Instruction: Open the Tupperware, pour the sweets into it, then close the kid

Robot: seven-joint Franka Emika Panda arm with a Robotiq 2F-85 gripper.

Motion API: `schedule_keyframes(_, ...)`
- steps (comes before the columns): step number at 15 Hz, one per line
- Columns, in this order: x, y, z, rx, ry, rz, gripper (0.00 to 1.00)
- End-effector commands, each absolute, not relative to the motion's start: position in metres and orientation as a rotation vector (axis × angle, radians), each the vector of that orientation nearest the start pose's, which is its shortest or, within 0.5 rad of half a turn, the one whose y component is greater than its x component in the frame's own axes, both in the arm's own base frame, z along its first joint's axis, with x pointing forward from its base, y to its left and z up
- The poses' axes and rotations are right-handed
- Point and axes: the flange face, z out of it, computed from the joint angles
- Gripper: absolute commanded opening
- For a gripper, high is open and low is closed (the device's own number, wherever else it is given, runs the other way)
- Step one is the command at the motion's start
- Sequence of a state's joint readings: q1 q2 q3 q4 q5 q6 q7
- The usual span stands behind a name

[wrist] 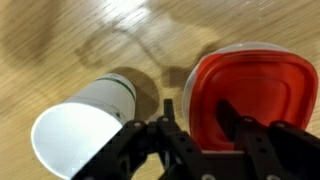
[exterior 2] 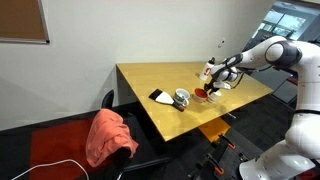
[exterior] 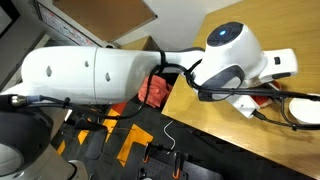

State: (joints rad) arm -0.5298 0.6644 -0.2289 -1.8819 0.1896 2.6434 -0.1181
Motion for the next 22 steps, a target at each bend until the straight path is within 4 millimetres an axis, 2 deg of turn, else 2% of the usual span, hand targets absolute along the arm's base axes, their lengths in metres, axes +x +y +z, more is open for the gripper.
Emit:
schedule_keyframes(1,0.476,-0.444,0.167,-2.979,1.231,-0.194,0.37)
schedule_keyframes(2,0.477,-0.444,0.166,-2.979,1.233,-0.194,0.35)
schedule_keyframes(3,0.478,-0.444,0.166,-2.979,1.236,-0.195,0.24)
schedule_keyframes(4,0.478,-0.444,0.166,-2.978,1.236,-0.197,0.19)
schedule_keyframes(5,0.479,-0.444,0.166,-2.978,1.238,-0.198,0.08)
schedule_keyframes(6,0.479,-0.444,0.167,-2.977,1.239,-0.2,0.02)
schedule_keyframes(7,0.48,-0.444,0.168,-2.977,1.24,-0.203,0.06)
schedule_keyframes(17,0.482,-0.431,0.213,-2.983,1.195,-0.292,0.06)
schedule_keyframes(22,0.487,-0.43,0.217,-3.008,1.187,-0.284,0.06)
